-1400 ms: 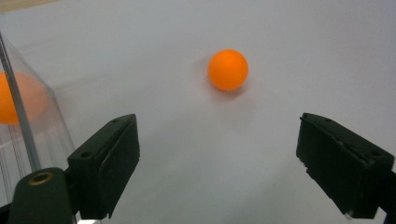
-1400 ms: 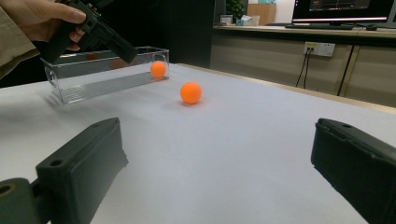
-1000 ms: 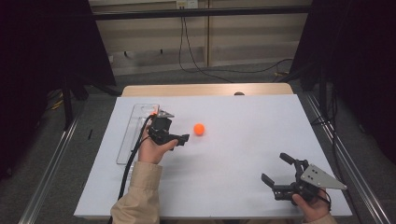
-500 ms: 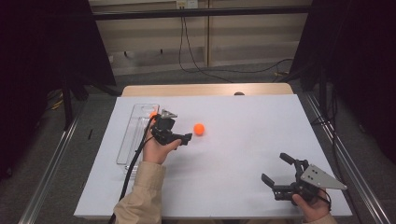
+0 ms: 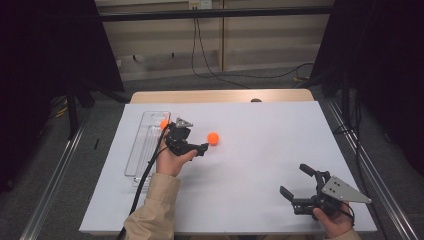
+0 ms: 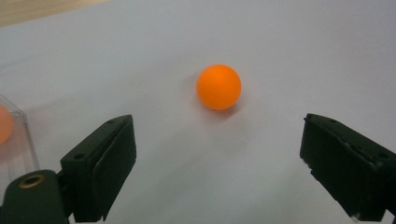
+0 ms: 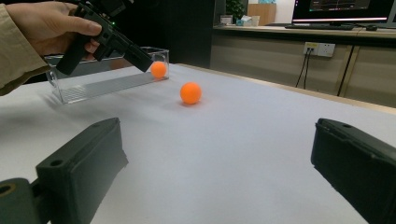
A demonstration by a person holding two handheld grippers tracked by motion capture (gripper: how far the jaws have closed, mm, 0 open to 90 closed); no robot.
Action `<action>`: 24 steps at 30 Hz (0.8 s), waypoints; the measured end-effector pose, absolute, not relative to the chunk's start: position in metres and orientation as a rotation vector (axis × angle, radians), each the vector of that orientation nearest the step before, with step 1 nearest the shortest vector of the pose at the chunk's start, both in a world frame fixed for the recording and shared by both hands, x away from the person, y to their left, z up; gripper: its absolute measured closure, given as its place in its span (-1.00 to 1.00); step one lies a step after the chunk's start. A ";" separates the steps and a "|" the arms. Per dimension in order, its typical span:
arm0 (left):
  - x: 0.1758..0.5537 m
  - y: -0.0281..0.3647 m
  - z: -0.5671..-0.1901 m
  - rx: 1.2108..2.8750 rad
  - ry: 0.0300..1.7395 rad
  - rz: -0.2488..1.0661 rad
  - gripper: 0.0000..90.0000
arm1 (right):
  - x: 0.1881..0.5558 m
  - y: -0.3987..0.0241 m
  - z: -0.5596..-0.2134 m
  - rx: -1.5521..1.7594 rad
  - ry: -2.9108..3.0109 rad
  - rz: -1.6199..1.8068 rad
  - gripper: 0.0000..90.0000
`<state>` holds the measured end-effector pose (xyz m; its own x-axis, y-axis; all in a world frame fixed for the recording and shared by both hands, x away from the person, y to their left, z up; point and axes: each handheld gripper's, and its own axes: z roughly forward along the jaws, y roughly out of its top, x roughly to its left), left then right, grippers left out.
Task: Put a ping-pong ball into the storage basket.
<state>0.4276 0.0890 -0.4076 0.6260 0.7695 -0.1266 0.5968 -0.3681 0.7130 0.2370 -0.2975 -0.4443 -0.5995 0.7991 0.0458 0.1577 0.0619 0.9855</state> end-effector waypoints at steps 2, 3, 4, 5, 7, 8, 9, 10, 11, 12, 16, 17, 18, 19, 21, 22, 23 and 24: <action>0.428 0.088 -0.408 2.094 1.064 0.291 -0.77 | 0.237 -0.297 -0.444 0.954 1.816 1.579 -0.95; 0.428 0.089 -0.408 2.103 1.055 0.300 -0.77 | 0.237 -0.297 -0.444 0.953 1.817 1.579 -0.95; 0.428 0.088 -0.408 2.099 1.055 0.304 -0.77 | 0.237 -0.297 -0.444 0.950 1.819 1.576 -0.95; 0.428 0.087 -0.408 2.091 1.060 0.300 -0.77 | 0.237 -0.297 -0.444 0.951 1.818 1.577 -0.95; 0.428 0.087 -0.408 2.091 1.059 0.305 -0.77 | 0.237 -0.297 -0.444 0.956 1.814 1.581 -0.95; 0.428 0.086 -0.409 2.091 1.059 0.305 -0.77 | 0.237 -0.297 -0.444 0.959 1.815 1.582 -0.95; 0.428 0.086 -0.409 2.094 1.055 0.310 -0.77 | 0.237 -0.297 -0.444 0.958 1.815 1.581 -0.95; 0.428 0.086 -0.409 2.094 1.052 0.311 -0.77 | 0.237 -0.297 -0.444 0.958 1.815 1.581 -0.95; 0.428 0.085 -0.409 2.090 1.051 0.311 -0.77 | 0.237 -0.297 -0.444 0.958 1.813 1.581 -0.95; 0.428 0.085 -0.409 2.087 1.051 0.313 -0.77 | 0.236 -0.297 -0.444 0.958 1.813 1.581 -0.95; 0.428 0.083 -0.410 2.091 1.048 0.318 -0.77 | 0.237 -0.297 -0.444 0.957 1.815 1.581 -0.95; 0.428 0.082 -0.411 2.090 1.052 0.318 -0.77 | 0.237 -0.297 -0.444 0.956 1.814 1.581 -0.95; 0.428 0.082 -0.411 2.091 1.049 0.319 -0.77 | 0.237 -0.297 -0.444 0.952 1.814 1.580 -0.95; 0.428 0.081 -0.412 2.091 1.050 0.317 -0.77 | 0.237 -0.297 -0.444 0.953 1.815 1.581 -0.95; 0.428 0.081 -0.412 2.089 1.049 0.316 -0.77 | 0.237 -0.297 -0.444 0.954 1.816 1.581 -0.95; 0.429 0.080 -0.412 2.088 1.049 0.320 -0.77 | 0.237 -0.297 -0.444 0.958 1.816 1.582 -0.95; 0.429 0.080 -0.412 2.087 1.049 0.320 -0.77 | 0.237 -0.297 -0.444 0.958 1.815 1.583 -0.95; 0.429 0.080 -0.412 2.087 1.049 0.321 -0.77 | 0.237 -0.297 -0.444 0.956 1.815 1.582 -0.95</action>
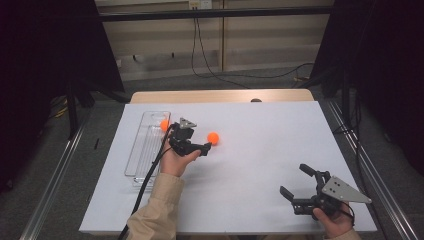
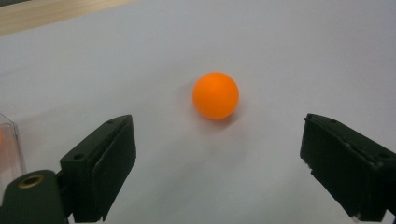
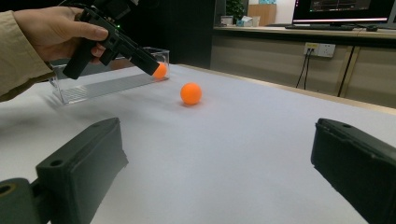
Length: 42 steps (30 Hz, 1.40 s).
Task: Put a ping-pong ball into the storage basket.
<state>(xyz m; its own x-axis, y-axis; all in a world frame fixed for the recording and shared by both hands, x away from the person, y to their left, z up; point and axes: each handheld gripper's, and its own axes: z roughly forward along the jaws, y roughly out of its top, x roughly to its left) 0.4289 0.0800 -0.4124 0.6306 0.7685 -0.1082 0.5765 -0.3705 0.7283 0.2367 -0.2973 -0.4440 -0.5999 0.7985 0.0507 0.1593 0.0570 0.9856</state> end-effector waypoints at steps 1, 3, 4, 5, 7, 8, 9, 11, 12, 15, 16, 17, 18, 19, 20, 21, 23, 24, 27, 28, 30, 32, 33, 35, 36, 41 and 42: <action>0.429 0.080 -0.413 2.087 1.048 0.321 -0.77 | 0.237 -0.297 -0.444 0.955 1.815 1.582 -0.95; 0.429 0.079 -0.413 2.083 1.047 0.326 -0.77 | 0.237 -0.298 -0.444 0.955 1.813 1.582 -0.95; 0.430 0.079 -0.414 2.084 1.047 0.325 -0.77 | 0.237 -0.298 -0.444 0.954 1.813 1.582 -0.95; 0.430 0.078 -0.414 2.079 1.052 0.327 -0.77 | 0.237 -0.298 -0.444 0.954 1.813 1.582 -0.95; 0.430 0.077 -0.415 2.082 1.050 0.331 -0.77 | 0.237 -0.298 -0.444 0.955 1.812 1.582 -0.95; 0.431 0.077 -0.416 2.082 1.051 0.330 -0.77 | 0.237 -0.298 -0.444 0.955 1.814 1.582 -0.95; 0.431 0.076 -0.417 2.080 1.051 0.330 -0.77 | 0.237 -0.297 -0.444 0.955 1.815 1.582 -0.95; 0.432 0.076 -0.418 2.087 1.051 0.331 -0.77 | 0.237 -0.297 -0.444 0.955 1.815 1.582 -0.95; 0.432 0.076 -0.418 2.085 1.055 0.333 -0.77 | 0.237 -0.297 -0.444 0.953 1.816 1.580 -0.95; 0.433 0.076 -0.418 2.083 1.052 0.341 -0.77 | 0.237 -0.297 -0.444 0.955 1.815 1.582 -0.95; 0.433 0.075 -0.418 2.079 1.052 0.346 -0.77 | 0.237 -0.298 -0.444 0.955 1.815 1.581 -0.95; 0.433 0.075 -0.418 2.078 1.053 0.346 -0.77 | 0.237 -0.298 -0.444 0.954 1.815 1.581 -0.95; 0.433 0.075 -0.419 2.075 1.054 0.342 -0.77 | 0.237 -0.297 -0.444 0.954 1.815 1.581 -0.95; 0.434 0.075 -0.419 2.076 1.054 0.344 -0.77 | 0.237 -0.297 -0.444 0.953 1.816 1.581 -0.95; 0.434 0.075 -0.419 2.072 1.058 0.343 -0.77 | 0.237 -0.297 -0.444 0.950 1.817 1.578 -0.95; 0.434 0.075 -0.420 2.073 1.059 0.340 -0.77 | 0.237 -0.297 -0.444 0.950 1.818 1.577 -0.95; 0.435 0.074 -0.420 2.071 1.057 0.335 -0.77 | 0.237 -0.297 -0.444 0.952 1.817 1.579 -0.95; 0.435 0.073 -0.421 2.072 1.057 0.336 -0.76 | 0.237 -0.297 -0.444 0.951 1.818 1.579 -0.95; 0.436 0.071 -0.423 2.076 1.056 0.345 -0.76 | 0.237 -0.297 -0.444 0.950 1.819 1.578 -0.95; 0.437 0.071 -0.423 2.081 1.056 0.347 -0.76 | 0.237 -0.297 -0.445 0.950 1.819 1.577 -0.95; 0.438 0.070 -0.426 2.082 1.062 0.348 -0.76 | 0.237 -0.297 -0.445 0.950 1.819 1.577 -0.95; 0.439 0.069 -0.427 2.088 1.061 0.357 -0.76 | 0.237 -0.297 -0.445 0.951 1.817 1.579 -0.95; 0.439 0.069 -0.428 2.084 1.066 0.351 -0.76 | 0.237 -0.297 -0.445 0.953 1.816 1.580 -0.95; 0.440 0.068 -0.429 2.080 1.064 0.353 -0.76 | 0.237 -0.298 -0.445 0.952 1.817 1.580 -0.95; 0.440 0.067 -0.429 2.077 1.067 0.356 -0.76 | 0.237 -0.297 -0.445 0.954 1.817 1.581 -0.95; 0.442 0.065 -0.431 2.076 1.059 0.362 -0.76 | 0.237 -0.297 -0.445 0.954 1.816 1.582 -0.95; 0.443 0.065 -0.431 2.076 1.058 0.360 -0.76 | 0.237 -0.297 -0.445 0.952 1.818 1.580 -0.95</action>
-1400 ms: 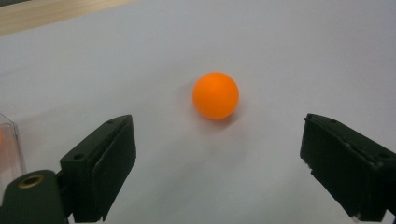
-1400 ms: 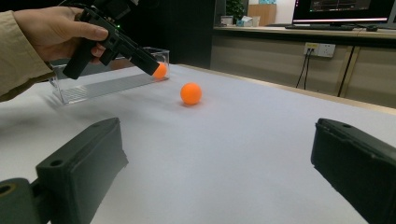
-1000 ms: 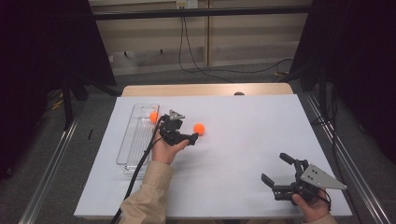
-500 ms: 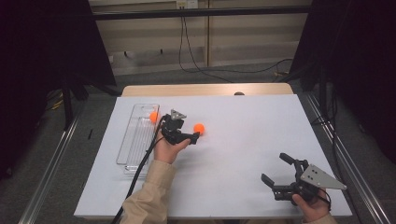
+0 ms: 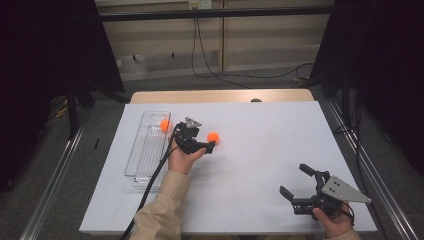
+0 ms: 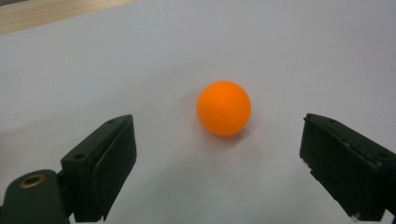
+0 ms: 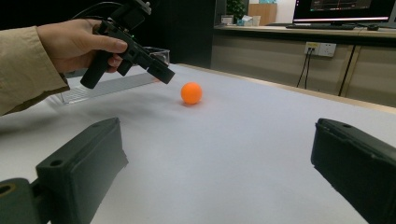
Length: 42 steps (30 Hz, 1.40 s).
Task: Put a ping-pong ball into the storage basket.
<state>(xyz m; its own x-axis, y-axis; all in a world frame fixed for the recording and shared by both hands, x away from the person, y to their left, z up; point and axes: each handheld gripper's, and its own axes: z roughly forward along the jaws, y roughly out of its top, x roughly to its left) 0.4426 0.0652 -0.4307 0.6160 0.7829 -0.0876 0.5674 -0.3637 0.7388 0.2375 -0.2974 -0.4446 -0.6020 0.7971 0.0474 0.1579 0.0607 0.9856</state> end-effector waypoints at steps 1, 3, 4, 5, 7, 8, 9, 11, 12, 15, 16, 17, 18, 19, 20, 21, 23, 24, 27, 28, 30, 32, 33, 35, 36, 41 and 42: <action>0.443 0.064 -0.431 2.068 1.062 0.357 -0.76 | 0.237 -0.297 -0.445 0.952 1.819 1.580 -0.95; 0.444 0.064 -0.432 2.068 1.062 0.354 -0.76 | 0.238 -0.297 -0.445 0.953 1.819 1.580 -0.95; 0.444 0.063 -0.433 2.067 1.063 0.353 -0.76 | 0.238 -0.297 -0.445 0.953 1.819 1.580 -0.95; 0.444 0.063 -0.434 2.062 1.066 0.354 -0.75 | 0.237 -0.297 -0.445 0.953 1.819 1.580 -0.95; 0.445 0.062 -0.435 2.062 1.070 0.348 -0.75 | 0.238 -0.297 -0.445 0.954 1.819 1.579 -0.95; 0.446 0.062 -0.435 2.062 1.069 0.346 -0.75 | 0.238 -0.297 -0.445 0.953 1.819 1.579 -0.95; 0.446 0.062 -0.435 2.061 1.069 0.352 -0.75 | 0.238 -0.297 -0.445 0.953 1.819 1.579 -0.95; 0.447 0.061 -0.436 2.055 1.068 0.351 -0.75 | 0.238 -0.297 -0.445 0.953 1.818 1.580 -0.95; 0.447 0.061 -0.436 2.057 1.066 0.351 -0.75 | 0.238 -0.297 -0.445 0.953 1.818 1.579 -0.95; 0.448 0.059 -0.437 2.049 1.061 0.357 -0.75 | 0.238 -0.298 -0.445 0.954 1.818 1.580 -0.95; 0.448 0.058 -0.438 2.054 1.057 0.354 -0.75 | 0.238 -0.298 -0.445 0.953 1.818 1.580 -0.95; 0.448 0.057 -0.438 2.054 1.056 0.350 -0.75 | 0.238 -0.298 -0.445 0.954 1.818 1.579 -0.95; 0.448 0.057 -0.438 2.054 1.056 0.350 -0.75 | 0.238 -0.298 -0.445 0.953 1.818 1.580 -0.95; 0.448 0.057 -0.438 2.055 1.055 0.351 -0.75 | 0.238 -0.298 -0.445 0.954 1.817 1.580 -0.95; 0.448 0.056 -0.439 2.053 1.056 0.351 -0.74 | 0.238 -0.298 -0.445 0.953 1.817 1.579 -0.95; 0.449 0.056 -0.439 2.053 1.057 0.354 -0.74 | 0.238 -0.298 -0.445 0.953 1.818 1.579 -0.95; 0.449 0.056 -0.439 2.054 1.055 0.354 -0.74 | 0.238 -0.298 -0.445 0.953 1.818 1.579 -0.95; 0.449 0.056 -0.438 2.055 1.054 0.355 -0.74 | 0.238 -0.298 -0.445 0.953 1.818 1.580 -0.95; 0.450 0.054 -0.438 2.050 1.055 0.353 -0.74 | 0.238 -0.297 -0.445 0.952 1.819 1.579 -0.95; 0.450 0.054 -0.438 2.050 1.054 0.354 -0.75 | 0.238 -0.297 -0.445 0.952 1.819 1.579 -0.95; 0.451 0.053 -0.439 2.048 1.055 0.352 -0.75 | 0.238 -0.297 -0.445 0.952 1.819 1.579 -0.95; 0.451 0.052 -0.439 2.054 1.055 0.353 -0.75 | 0.238 -0.297 -0.445 0.953 1.819 1.579 -0.95; 0.452 0.052 -0.440 2.056 1.054 0.349 -0.75 | 0.238 -0.297 -0.445 0.953 1.820 1.578 -0.95; 0.452 0.051 -0.440 2.054 1.054 0.347 -0.75 | 0.238 -0.297 -0.445 0.953 1.820 1.579 -0.95; 0.452 0.051 -0.440 2.055 1.054 0.351 -0.75 | 0.238 -0.297 -0.445 0.952 1.820 1.579 -0.95; 0.454 0.049 -0.441 2.055 1.048 0.351 -0.75 | 0.238 -0.297 -0.445 0.951 1.820 1.579 -0.95; 0.454 0.049 -0.442 2.056 1.048 0.354 -0.75 | 0.238 -0.297 -0.445 0.950 1.820 1.579 -0.95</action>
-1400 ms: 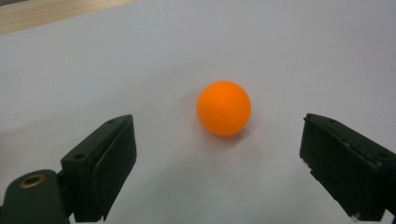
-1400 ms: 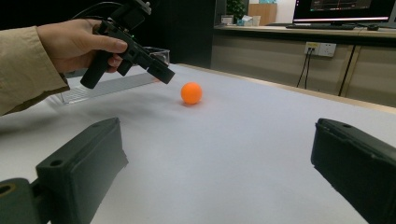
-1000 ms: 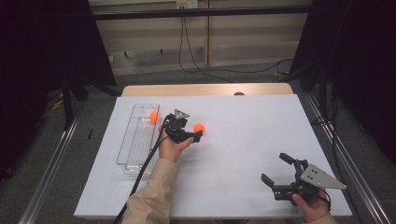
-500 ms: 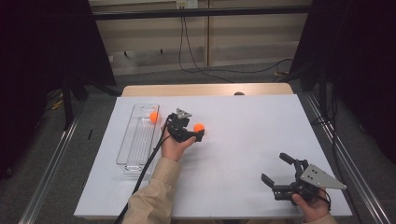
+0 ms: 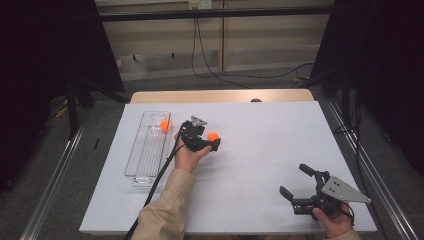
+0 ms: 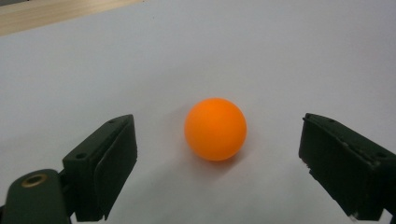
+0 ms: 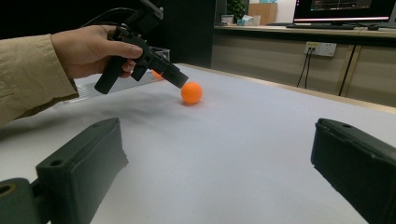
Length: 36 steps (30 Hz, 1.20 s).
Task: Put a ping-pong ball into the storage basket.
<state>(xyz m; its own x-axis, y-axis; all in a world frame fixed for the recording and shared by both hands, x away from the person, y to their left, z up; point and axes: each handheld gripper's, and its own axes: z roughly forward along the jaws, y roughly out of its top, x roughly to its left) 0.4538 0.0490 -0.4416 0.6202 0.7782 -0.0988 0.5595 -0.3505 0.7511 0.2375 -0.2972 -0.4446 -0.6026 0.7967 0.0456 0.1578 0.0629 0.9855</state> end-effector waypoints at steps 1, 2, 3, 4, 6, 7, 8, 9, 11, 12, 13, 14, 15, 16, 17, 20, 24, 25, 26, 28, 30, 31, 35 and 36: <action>0.454 0.048 -0.442 2.052 1.054 0.350 -0.75 | 0.237 -0.297 -0.445 0.950 1.820 1.579 -0.95; 0.455 0.048 -0.443 2.055 1.053 0.357 -0.75 | 0.237 -0.297 -0.445 0.950 1.820 1.579 -0.95; 0.455 0.048 -0.443 2.060 1.049 0.358 -0.75 | 0.237 -0.297 -0.445 0.950 1.821 1.579 -0.95; 0.455 0.047 -0.444 2.055 1.056 0.349 -0.75 | 0.237 -0.297 -0.445 0.950 1.821 1.578 -0.95; 0.456 0.046 -0.444 2.061 1.048 0.359 -0.74 | 0.237 -0.297 -0.444 0.951 1.820 1.579 -0.95; 0.456 0.045 -0.444 2.058 1.048 0.360 -0.74 | 0.237 -0.297 -0.444 0.951 1.820 1.579 -0.95; 0.456 0.044 -0.445 2.056 1.051 0.356 -0.74 | 0.237 -0.297 -0.444 0.950 1.820 1.579 -0.95; 0.456 0.044 -0.445 2.058 1.049 0.359 -0.74 | 0.237 -0.297 -0.444 0.950 1.820 1.579 -0.95; 0.457 0.044 -0.445 2.059 1.049 0.353 -0.74 | 0.237 -0.297 -0.444 0.950 1.820 1.579 -0.95; 0.457 0.043 -0.446 2.060 1.050 0.355 -0.74 | 0.237 -0.297 -0.444 0.951 1.820 1.579 -0.95; 0.457 0.043 -0.446 2.062 1.046 0.357 -0.74 | 0.237 -0.297 -0.444 0.950 1.820 1.578 -0.95; 0.458 0.043 -0.447 2.061 1.044 0.359 -0.74 | 0.237 -0.297 -0.444 0.950 1.820 1.578 -0.95; 0.458 0.043 -0.447 2.066 1.044 0.358 -0.73 | 0.237 -0.297 -0.445 0.950 1.820 1.578 -0.95; 0.458 0.043 -0.447 2.063 1.046 0.357 -0.73 | 0.237 -0.297 -0.444 0.950 1.819 1.578 -0.95; 0.459 0.043 -0.447 2.059 1.049 0.356 -0.73 | 0.237 -0.297 -0.444 0.950 1.819 1.578 -0.95; 0.460 0.043 -0.449 2.059 1.051 0.359 -0.73 | 0.237 -0.297 -0.444 0.950 1.820 1.578 -0.95; 0.461 0.043 -0.450 2.067 1.045 0.358 -0.71 | 0.237 -0.297 -0.444 0.951 1.818 1.580 -0.95; 0.461 0.042 -0.451 2.064 1.050 0.351 -0.70 | 0.237 -0.297 -0.444 0.951 1.818 1.579 -0.95; 0.461 0.042 -0.451 2.062 1.050 0.351 -0.70 | 0.237 -0.297 -0.444 0.950 1.819 1.577 -0.95; 0.462 0.042 -0.452 2.060 1.052 0.353 -0.68 | 0.237 -0.297 -0.444 0.950 1.819 1.579 -0.95; 0.462 0.042 -0.453 2.059 1.053 0.346 -0.65 | 0.237 -0.297 -0.444 0.950 1.820 1.579 -0.95; 0.463 0.042 -0.453 2.059 1.050 0.342 -0.63 | 0.237 -0.297 -0.444 0.950 1.820 1.579 -0.95; 0.464 0.043 -0.454 2.056 1.045 0.336 -0.54 | 0.237 -0.297 -0.444 0.949 1.820 1.580 -0.95; 0.464 0.042 -0.454 2.052 1.050 0.336 -0.54 | 0.237 -0.297 -0.444 0.950 1.820 1.579 -0.95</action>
<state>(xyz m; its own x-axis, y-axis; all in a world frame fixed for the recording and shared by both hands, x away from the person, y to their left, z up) 0.4644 0.0424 -0.4540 0.6220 0.7749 -0.1125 0.5654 -0.3451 0.7491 0.2373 -0.2970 -0.4445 -0.6025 0.7968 0.0461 0.1577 0.0623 0.9855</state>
